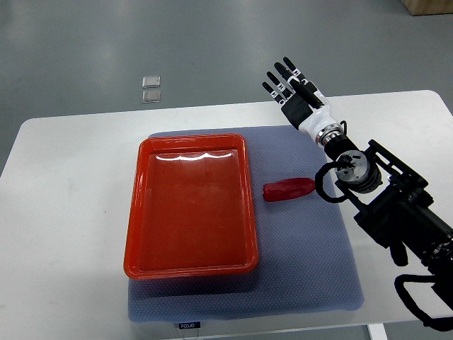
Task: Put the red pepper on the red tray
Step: 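Move the right hand over the red pepper beside the tray, then close the right hand's fingers around the red pepper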
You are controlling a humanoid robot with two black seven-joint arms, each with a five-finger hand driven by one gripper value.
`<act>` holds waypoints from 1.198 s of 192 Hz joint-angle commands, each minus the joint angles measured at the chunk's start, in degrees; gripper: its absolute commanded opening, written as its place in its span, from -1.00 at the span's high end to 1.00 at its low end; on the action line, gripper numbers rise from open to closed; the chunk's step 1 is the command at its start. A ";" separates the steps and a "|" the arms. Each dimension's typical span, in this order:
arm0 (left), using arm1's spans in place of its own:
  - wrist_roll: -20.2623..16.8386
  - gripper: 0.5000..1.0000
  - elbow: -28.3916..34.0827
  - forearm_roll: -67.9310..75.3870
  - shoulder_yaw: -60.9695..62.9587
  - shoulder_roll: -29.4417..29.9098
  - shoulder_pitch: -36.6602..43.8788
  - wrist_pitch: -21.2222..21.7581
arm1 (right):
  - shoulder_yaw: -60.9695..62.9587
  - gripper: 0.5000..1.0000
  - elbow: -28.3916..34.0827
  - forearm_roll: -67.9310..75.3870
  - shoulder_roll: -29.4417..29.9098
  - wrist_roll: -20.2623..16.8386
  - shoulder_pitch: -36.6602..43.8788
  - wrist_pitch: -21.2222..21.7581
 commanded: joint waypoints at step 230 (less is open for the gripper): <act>0.00 -1.00 -1.39 0.00 0.23 0.00 -0.09 -0.08 | -51.86 -0.66 28.48 -57.13 -33.66 -11.34 28.66 20.08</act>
